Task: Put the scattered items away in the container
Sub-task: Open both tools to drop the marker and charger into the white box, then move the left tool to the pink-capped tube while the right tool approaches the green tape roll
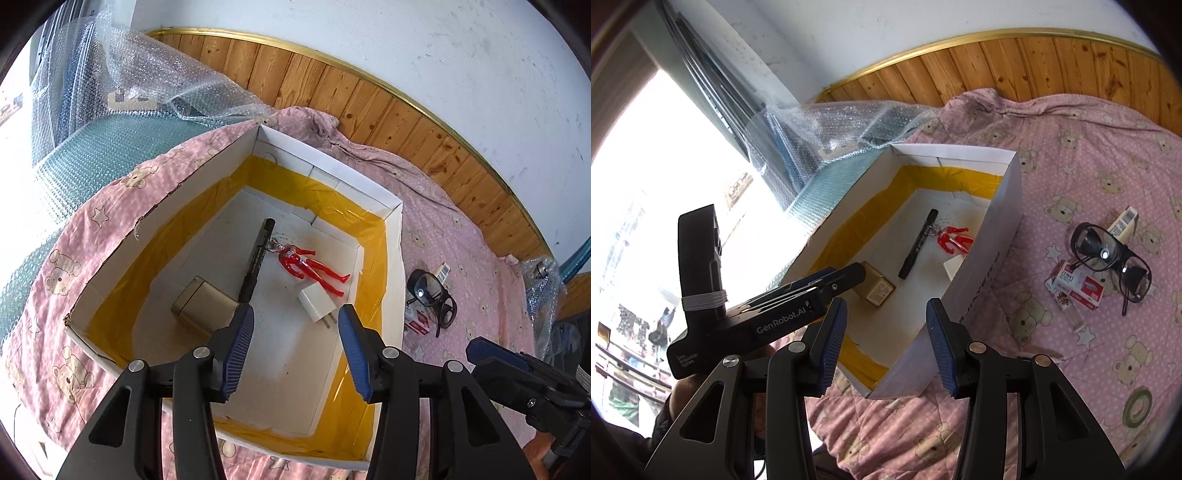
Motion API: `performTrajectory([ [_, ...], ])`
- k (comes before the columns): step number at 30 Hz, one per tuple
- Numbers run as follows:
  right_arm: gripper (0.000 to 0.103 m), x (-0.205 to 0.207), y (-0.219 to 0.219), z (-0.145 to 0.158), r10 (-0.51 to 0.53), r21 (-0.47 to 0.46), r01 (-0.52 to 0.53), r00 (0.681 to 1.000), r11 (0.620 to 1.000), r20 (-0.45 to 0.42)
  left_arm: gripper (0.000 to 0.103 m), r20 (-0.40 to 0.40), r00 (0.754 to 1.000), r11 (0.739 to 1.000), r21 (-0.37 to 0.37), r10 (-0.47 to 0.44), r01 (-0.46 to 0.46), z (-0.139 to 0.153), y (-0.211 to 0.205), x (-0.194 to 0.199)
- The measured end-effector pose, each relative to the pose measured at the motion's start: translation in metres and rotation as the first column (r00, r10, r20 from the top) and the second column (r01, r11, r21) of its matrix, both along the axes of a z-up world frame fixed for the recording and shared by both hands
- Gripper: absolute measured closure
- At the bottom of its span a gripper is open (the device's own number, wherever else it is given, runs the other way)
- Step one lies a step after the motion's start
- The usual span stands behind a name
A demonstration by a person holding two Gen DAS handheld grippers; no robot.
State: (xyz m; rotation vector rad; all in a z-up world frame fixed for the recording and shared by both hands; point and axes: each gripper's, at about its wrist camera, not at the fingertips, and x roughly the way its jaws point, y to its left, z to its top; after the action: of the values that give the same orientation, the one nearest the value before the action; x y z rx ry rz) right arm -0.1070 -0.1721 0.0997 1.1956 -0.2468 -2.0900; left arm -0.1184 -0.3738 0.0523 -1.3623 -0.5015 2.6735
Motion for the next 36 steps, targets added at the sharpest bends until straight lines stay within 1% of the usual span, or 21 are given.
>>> performTrajectory([
  [3, 0.055, 0.003, 0.004, 0.001, -0.005, -0.007, 0.005, 1.000, 1.000, -0.003, 0.054, -0.004, 1.000, 1.000, -0.005, -0.008, 0.008, 0.003, 0.005, 0.003],
  [9, 0.055, 0.006, 0.019, 0.000, -0.032, -0.022, 0.032, 0.999, 0.999, 0.002, 0.054, -0.021, 0.999, 0.998, -0.042, -0.041, 0.040, 0.011, 0.019, 0.007],
  [17, 0.055, 0.010, 0.045, -0.016, -0.074, -0.032, 0.076, 0.996, 0.997, 0.043, 0.053, -0.018, 0.996, 0.994, -0.070, -0.090, 0.089, 0.012, 0.043, 0.010],
  [27, 0.055, 0.013, 0.081, -0.027, -0.130, -0.050, 0.134, 0.989, 0.990, 0.063, 0.054, -0.014, 0.992, 0.987, -0.095, -0.128, 0.126, 0.017, 0.067, 0.011],
  [32, 0.055, 0.020, 0.114, -0.044, -0.189, -0.026, 0.191, 0.978, 0.981, 0.085, 0.053, -0.007, 0.987, 0.984, -0.081, -0.158, 0.157, 0.018, 0.084, 0.013],
  [36, 0.055, 0.027, 0.151, -0.063, -0.260, -0.002, 0.262, 0.958, 0.965, 0.118, 0.054, 0.001, 0.981, 0.978, -0.075, -0.196, 0.195, 0.017, 0.101, 0.013],
])
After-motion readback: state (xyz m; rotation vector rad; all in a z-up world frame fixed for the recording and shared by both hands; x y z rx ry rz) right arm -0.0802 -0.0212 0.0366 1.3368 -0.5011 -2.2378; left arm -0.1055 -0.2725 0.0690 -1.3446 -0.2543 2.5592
